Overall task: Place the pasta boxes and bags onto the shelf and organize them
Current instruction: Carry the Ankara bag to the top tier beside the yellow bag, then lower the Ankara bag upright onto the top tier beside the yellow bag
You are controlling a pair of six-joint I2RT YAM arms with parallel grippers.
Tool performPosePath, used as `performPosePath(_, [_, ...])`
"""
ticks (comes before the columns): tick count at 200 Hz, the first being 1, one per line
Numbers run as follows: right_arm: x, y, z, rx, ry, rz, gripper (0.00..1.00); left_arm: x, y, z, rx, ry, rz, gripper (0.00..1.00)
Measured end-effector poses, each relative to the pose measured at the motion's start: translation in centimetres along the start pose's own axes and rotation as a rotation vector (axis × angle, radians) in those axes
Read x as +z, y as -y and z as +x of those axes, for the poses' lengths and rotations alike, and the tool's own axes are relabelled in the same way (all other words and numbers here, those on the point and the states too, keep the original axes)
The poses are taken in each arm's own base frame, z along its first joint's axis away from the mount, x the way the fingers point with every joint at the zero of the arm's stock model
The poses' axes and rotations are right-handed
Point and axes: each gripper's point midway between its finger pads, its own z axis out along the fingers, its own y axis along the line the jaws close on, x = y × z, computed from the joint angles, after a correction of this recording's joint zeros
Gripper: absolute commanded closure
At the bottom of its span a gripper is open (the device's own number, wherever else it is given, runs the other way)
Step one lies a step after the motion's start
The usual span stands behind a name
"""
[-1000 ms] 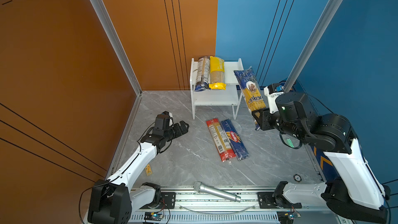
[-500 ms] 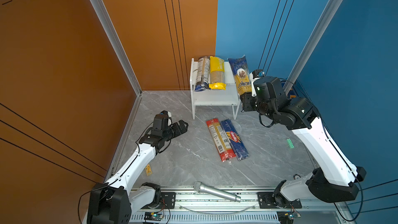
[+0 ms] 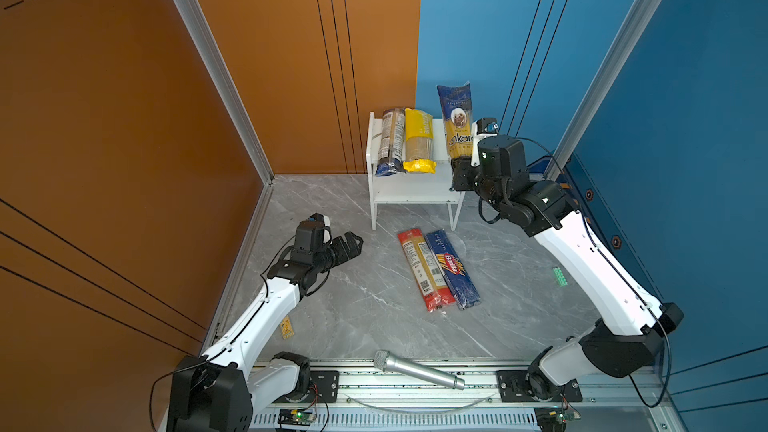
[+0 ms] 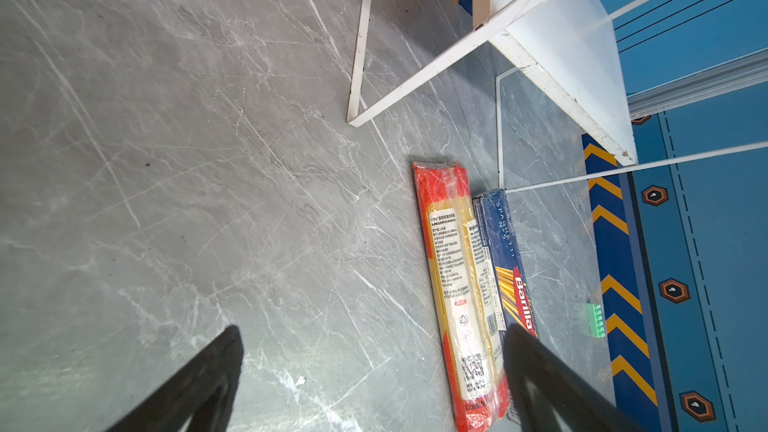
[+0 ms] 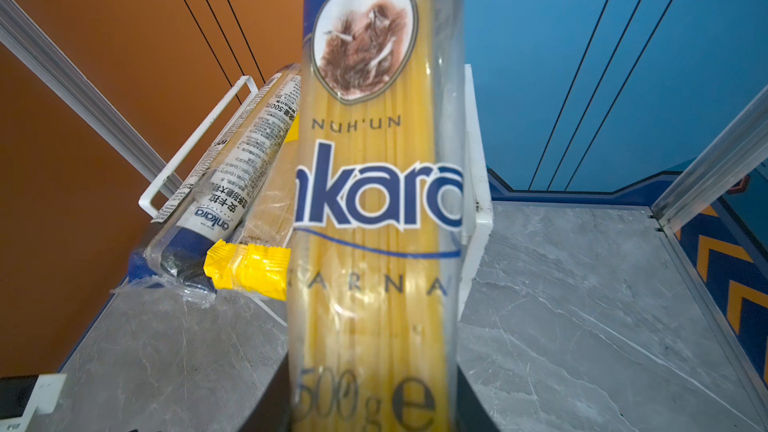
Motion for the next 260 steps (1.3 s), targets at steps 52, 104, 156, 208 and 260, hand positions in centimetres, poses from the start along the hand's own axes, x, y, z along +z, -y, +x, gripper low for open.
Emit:
performPosePath(52, [1.4, -0.4, -0.4, 0.014, 0.045, -0.02, 1.0, -0.3, 0.1, -0.1, 0.001, 0.006, 0.003, 0.02])
performPosePath(104, [2.1, 0.1, -1.7, 0.043, 0.1, -0.017, 1.0, -0.4, 0.0, 0.0, -0.001, 0.002, -0.001, 0.02])
performPosePath(156, [4.7, -0.3, -0.5, 0.018, 0.079, -0.005, 1.0, -0.5, 0.0, 0.0, -0.001, 0.005, 0.001, 0.02])
performPosePath(208, [6.4, -0.6, 0.9, 0.004, 0.043, 0.006, 1.0, -0.8, 0.1, -0.1, 0.0, 0.01, 0.0, 0.02])
performPosePath(260, [6.8, -0.6, 1.0, 0.004, 0.044, 0.009, 1.0, -0.8, 0.0, -0.1, -0.003, 0.012, -0.003, 0.02])
